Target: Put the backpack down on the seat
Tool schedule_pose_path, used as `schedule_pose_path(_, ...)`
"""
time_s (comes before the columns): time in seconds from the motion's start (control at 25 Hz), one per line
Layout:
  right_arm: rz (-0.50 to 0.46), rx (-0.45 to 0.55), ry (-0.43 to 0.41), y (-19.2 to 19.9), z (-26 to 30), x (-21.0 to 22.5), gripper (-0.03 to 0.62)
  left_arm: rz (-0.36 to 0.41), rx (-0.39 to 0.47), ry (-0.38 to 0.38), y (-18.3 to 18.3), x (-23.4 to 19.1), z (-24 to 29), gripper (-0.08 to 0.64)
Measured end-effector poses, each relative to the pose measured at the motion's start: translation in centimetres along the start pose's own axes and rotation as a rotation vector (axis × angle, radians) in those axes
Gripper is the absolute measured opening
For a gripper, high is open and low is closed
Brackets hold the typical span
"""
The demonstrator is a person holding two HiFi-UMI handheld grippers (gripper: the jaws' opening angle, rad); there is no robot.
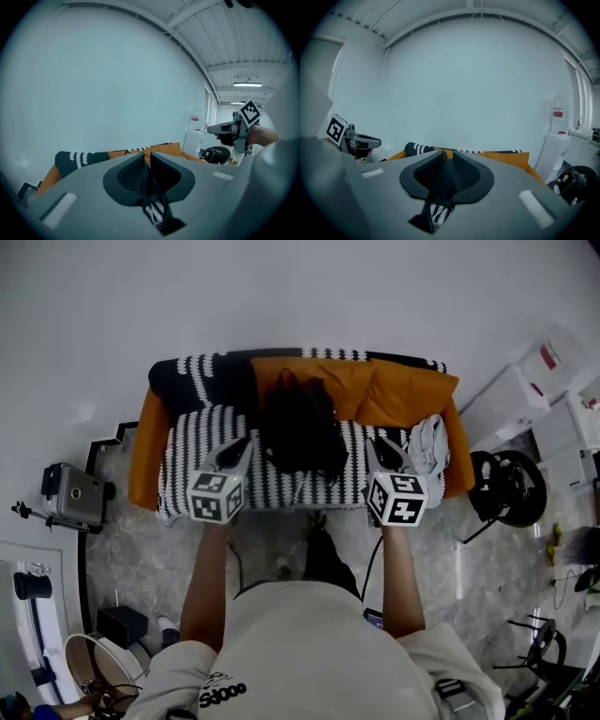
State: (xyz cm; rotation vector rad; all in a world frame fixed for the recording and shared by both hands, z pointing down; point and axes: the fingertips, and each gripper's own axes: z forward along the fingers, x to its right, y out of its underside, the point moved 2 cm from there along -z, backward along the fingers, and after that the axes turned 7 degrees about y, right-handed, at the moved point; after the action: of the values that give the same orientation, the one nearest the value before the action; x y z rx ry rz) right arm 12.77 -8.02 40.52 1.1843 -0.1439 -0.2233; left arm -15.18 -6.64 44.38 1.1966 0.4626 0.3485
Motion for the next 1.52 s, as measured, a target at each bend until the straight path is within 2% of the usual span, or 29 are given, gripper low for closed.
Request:
schedule_pose_path(0.16, -0.028, 0.062, 0.011, -1.6, -1.9, -0.2, 0.050, 0.031, 0.050, 0.017, -2.3, 1.5, -1.3, 0.043)
schedule_pose_path(0.44, -0.071, 0.152, 0.001, -4.6, -4.2, -1.3, 0.022, 0.168, 0.099, 0.005, -5.8, 3.3, -3.1, 0.014)
schedule_pose_path(0.64, -0.145, 0.210, -0.040, -6.4, -5.7, -2.8, 0.003, 0.254, 0.126, -0.010, -7.6, 4.8, -4.5, 0.011)
schedule_pose_path(1.08, -0.254, 0.281, -0.135, -8.7, -8.6, -5.7, 0.003, 0.298, 0.200, -0.030, -10.4, 6.3, -7.0, 0.010)
schedule_pose_path(1.32, -0.302, 0.278, -0.175, -9.2, -9.6, -6.5, 0.003, 0.340, 0.212, -0.043, -11.5, 7.6, -7.8, 0.009)
schedule_pose_path(1.52, -0.300, 0.271, -0.191, -9.4, -10.1, -6.5, 0.003, 0.373, 0.220, -0.040, -12.2, 8.9, -8.1, 0.009)
